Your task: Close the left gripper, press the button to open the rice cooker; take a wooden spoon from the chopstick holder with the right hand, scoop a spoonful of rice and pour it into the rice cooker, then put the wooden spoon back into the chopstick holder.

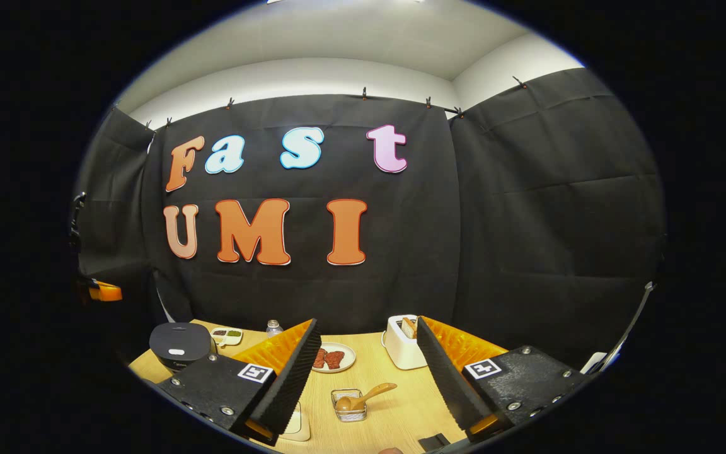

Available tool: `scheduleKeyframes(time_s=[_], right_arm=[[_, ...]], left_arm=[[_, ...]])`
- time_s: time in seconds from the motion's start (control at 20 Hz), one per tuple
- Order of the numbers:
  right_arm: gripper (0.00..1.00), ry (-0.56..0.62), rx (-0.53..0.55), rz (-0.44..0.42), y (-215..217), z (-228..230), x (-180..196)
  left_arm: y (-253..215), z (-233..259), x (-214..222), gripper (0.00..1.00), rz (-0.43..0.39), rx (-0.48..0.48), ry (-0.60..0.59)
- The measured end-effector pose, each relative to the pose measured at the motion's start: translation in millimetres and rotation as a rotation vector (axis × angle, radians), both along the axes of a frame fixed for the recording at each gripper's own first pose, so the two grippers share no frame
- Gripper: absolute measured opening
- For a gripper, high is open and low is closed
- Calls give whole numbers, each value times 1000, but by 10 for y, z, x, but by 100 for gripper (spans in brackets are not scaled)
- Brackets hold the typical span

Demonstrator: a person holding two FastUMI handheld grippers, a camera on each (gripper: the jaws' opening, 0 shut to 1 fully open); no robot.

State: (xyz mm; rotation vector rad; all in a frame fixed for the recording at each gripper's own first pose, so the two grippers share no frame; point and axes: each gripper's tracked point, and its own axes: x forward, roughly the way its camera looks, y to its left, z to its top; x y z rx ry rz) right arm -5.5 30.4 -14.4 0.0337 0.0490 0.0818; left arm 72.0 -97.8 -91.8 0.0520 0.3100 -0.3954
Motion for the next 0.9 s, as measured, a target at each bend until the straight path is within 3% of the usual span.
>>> scheduleKeyframes(time_s=[0.05, 0.25, 0.4, 0.55, 0.6, 0.65, 0.9], right_arm=[[95, 4, 4, 7, 32, -12, -2], [95, 7, 2, 18, 100, -33, 29], [95, 25, 11, 24, 127, -103, 20], [95, 42, 23, 27, 153, -174, 38], [95, 44, 25, 25, 143, -188, 37], [95, 46, 26, 23, 138, -196, 42], [95, 61, 47, 19, 130, -269, 59]], left_arm=[[-78, -104, 48, 4, -23, 7, 22], [-315, -544, 270, 0, -90, 75, 83], [-439, -913, 420, 4, -121, 92, 147], [-486, -1279, 534, 4, -123, 95, 225], [-487, -1383, 552, 0, -121, 99, 246], [-464, -1456, 563, 4, -116, 104, 260], [-401, -1770, 583, 4, -96, 152, 304]])
